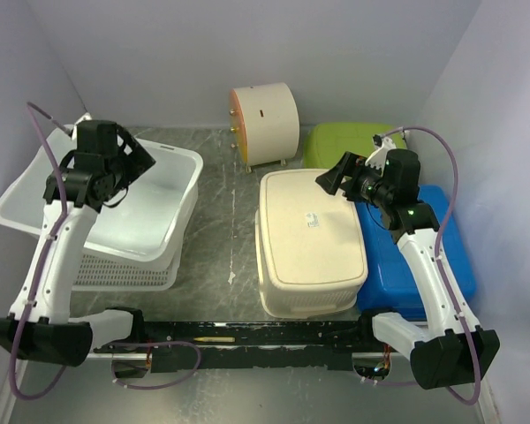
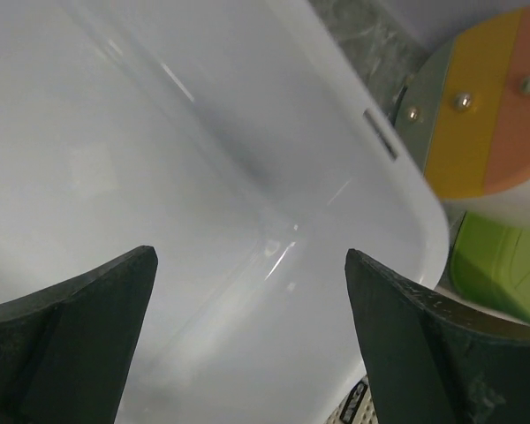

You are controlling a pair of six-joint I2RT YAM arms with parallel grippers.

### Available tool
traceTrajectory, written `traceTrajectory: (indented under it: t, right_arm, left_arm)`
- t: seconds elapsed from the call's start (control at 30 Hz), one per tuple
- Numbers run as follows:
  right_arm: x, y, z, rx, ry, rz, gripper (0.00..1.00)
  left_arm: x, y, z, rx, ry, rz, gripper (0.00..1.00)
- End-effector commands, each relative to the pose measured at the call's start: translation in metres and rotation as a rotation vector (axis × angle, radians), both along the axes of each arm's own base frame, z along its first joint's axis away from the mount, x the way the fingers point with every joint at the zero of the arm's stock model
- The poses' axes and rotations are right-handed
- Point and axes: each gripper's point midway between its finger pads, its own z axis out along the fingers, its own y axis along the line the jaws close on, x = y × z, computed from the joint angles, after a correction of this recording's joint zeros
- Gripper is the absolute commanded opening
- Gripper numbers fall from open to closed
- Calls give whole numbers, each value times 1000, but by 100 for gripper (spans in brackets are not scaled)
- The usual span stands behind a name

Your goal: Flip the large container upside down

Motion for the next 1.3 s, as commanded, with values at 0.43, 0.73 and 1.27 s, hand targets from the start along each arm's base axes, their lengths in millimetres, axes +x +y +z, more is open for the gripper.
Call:
traceTrajectory:
  t: [0.43,0.73,1.27]
  right_arm:
    - [-3,-5,0,-42,-14,-6,86]
    - [-1,-4,-7,-47,4,4,86]
    - [-4,0,-8,-28,18,24,86]
  left_arm:
    - [99,36,26,186,-26,234,100]
    - [112,39,-26,208,84,273,100]
    - [121,31,-27,187,63,198,100]
